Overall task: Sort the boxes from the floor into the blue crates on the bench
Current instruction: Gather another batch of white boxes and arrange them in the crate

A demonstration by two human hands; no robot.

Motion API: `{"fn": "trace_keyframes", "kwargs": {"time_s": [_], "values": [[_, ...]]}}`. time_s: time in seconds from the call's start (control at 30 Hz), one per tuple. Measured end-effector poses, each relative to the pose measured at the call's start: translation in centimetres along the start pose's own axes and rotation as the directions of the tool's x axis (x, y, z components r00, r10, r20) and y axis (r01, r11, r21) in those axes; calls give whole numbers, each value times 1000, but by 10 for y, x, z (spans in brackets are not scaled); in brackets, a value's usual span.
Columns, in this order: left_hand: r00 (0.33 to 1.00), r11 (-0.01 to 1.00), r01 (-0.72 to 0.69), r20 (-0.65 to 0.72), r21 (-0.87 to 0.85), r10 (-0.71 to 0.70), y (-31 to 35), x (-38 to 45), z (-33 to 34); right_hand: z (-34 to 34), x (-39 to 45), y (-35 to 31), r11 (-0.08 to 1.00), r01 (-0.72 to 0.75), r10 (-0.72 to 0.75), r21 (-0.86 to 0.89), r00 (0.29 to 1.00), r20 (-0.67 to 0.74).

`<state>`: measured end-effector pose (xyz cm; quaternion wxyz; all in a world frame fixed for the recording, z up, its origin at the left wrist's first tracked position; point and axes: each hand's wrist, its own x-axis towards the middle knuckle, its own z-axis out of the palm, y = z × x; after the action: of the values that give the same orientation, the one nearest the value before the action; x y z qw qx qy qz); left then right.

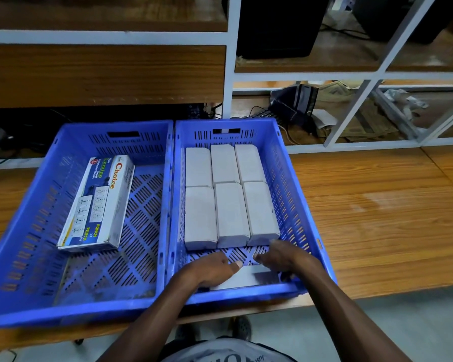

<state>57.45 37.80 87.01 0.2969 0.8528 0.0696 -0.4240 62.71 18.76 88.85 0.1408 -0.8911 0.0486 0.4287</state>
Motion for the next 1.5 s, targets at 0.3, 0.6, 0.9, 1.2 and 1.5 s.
{"fn": "trace_keyframes", "kwargs": {"time_s": [0.3,0.6,0.9,1.2,1.5], "values": [[958,968,-209,-229,-138,174,-5,-28,-23,-31,-29,1,982,102,-69,159,977,-200],[785,866,-474,-523,-163,331,-13,-37,-51,-68,-35,14,830,349,-133,435,881,-454],[741,453,-624,-667,-636,85,-2,-43,-61,-57,-49,9,475,474,-345,741,875,-339],[822,220,-546,-568,-809,-49,2,-42,-58,-37,-46,-1,304,467,-379,830,859,-345],[917,381,-398,-362,-835,165,5,-45,-45,-42,-38,-17,77,511,-127,856,857,-500]]}}
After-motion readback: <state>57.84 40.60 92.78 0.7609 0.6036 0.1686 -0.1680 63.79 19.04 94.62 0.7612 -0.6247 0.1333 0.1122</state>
